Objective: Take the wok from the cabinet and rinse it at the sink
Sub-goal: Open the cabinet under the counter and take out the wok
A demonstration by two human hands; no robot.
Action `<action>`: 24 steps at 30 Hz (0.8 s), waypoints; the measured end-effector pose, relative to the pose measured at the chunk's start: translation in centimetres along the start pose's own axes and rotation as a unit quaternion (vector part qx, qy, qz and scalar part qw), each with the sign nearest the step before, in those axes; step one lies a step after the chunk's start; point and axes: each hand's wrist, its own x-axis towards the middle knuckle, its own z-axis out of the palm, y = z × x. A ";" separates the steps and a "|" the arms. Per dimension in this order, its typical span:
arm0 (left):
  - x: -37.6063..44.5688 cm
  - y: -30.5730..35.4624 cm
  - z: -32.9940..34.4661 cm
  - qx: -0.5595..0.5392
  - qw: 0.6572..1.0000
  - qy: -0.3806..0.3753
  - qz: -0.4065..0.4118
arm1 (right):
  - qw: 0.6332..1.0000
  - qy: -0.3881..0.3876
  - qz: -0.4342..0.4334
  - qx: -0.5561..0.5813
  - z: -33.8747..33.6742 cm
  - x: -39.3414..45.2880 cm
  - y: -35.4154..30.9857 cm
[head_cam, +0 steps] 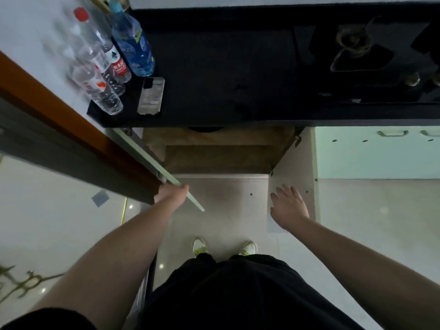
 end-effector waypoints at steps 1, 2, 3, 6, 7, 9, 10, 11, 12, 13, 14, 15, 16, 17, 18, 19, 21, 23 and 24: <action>-0.4 -0.3 -0.1 0.009 1.000 0.006 -0.003 | 1.000 0.008 -0.014 0.006 -0.6 0.3 -0.8; -0.6 -0.7 -0.2 0.025 1.000 0.010 0.003 | 1.000 0.013 -0.027 0.008 -1.2 0.7 -1.6; -1.0 -1.2 -0.3 0.046 0.999 0.008 0.010 | 0.999 0.016 -0.038 0.008 -1.8 1.0 -2.4; -1.6 -3.6 -0.1 0.028 0.999 0.015 -0.013 | 0.997 0.024 -0.067 0.003 -3.5 1.6 -4.9; -1.8 -4.6 0.0 0.006 0.999 0.029 -0.017 | 0.997 0.028 -0.076 0.001 -3.9 1.7 -5.7; -2.3 -6.8 -0.1 -0.037 0.997 0.063 0.006 | 0.995 0.031 -0.091 -0.004 -4.7 1.7 -7.4; -2.4 -8.0 -0.2 -0.043 0.995 0.081 0.033 | 0.995 0.032 -0.097 -0.008 -5.1 1.7 -8.3; -2.4 -9.1 -0.5 -0.024 0.992 0.101 0.066 | 0.994 0.034 -0.103 -0.010 -5.5 1.8 -9.3; -2.2 -10.3 -0.7 0.013 0.986 0.124 0.110 | 0.993 0.036 -0.108 -0.011 -5.8 1.9 -10.3; -1.9 -11.5 -1.0 0.070 0.974 0.146 0.159 | 0.993 0.036 -0.110 -0.012 -6.2 2.0 -11.5; -1.4 -12.6 -1.2 0.126 0.958 0.158 0.205 | 0.993 0.034 -0.112 -0.013 -6.5 2.1 -12.7; -1.0 -13.6 -1.4 0.173 0.941 0.159 0.242 | 0.993 0.029 -0.112 -0.014 -6.7 2.3 -14.0; -0.6 -14.6 -1.7 0.214 0.927 0.153 0.267 | 0.993 0.024 -0.112 -0.013 -6.9 2.4 -15.3; -0.1 -15.6 -2.0 0.255 0.914 0.142 0.282 | 0.994 0.021 -0.111 -0.011 -7.0 2.4 -16.7; 0.3 -16.6 -2.5 0.290 0.903 0.130 0.290 | 0.994 0.018 -0.112 -0.009 -7.1 2.4 -18.2; 0.8 -17.5 -3.1 0.317 0.893 0.124 0.295 | 0.993 0.018 -0.115 -0.009 -7.2 2.5 -19.6; 1.5 -19.3 -4.2 0.348 0.880 0.121 0.300 | 0.992 0.024 -0.121 -0.011 -7.4 2.6 -22.2; 2.0 -21.2 -5.0 0.378 0.866 0.117 0.306 | 0.993 0.027 -0.117 -0.011 -7.7 2.7 -24.4; 2.2 -22.0 -5.3 0.392 0.859 0.117 0.307 | 0.993 0.026 -0.115 -0.010 -7.9 2.8 -25.4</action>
